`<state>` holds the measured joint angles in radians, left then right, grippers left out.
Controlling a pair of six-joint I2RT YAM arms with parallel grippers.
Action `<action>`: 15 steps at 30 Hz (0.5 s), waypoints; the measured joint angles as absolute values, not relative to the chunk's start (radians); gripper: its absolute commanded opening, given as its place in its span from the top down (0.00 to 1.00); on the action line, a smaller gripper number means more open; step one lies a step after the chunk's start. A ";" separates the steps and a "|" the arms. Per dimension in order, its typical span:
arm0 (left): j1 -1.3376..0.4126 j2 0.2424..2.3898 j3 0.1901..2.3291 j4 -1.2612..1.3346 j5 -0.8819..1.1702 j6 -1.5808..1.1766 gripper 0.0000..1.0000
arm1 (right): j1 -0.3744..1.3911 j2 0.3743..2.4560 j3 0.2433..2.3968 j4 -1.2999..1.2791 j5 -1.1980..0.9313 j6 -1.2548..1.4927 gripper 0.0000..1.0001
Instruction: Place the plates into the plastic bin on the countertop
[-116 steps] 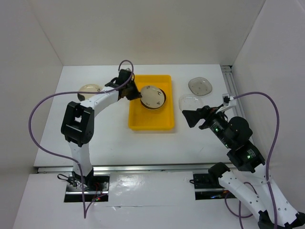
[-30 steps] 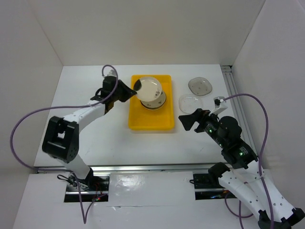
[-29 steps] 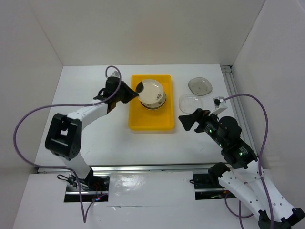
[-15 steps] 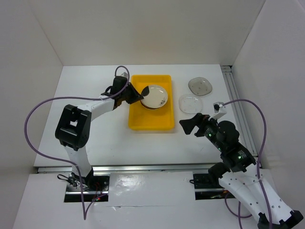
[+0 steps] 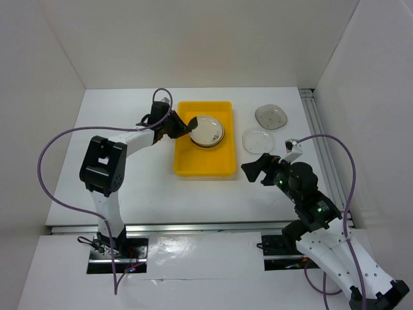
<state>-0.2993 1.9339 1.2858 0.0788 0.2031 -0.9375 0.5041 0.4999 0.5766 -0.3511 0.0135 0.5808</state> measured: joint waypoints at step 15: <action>-0.350 1.685 1.302 -0.001 0.169 -0.867 0.06 | 0.496 0.632 0.521 -0.310 0.199 0.687 0.00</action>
<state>-0.3496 1.6852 1.3018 -0.0006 0.1692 -0.8669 0.4957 0.6315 0.5205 -0.3103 0.1986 0.6868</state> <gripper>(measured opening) 0.889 0.999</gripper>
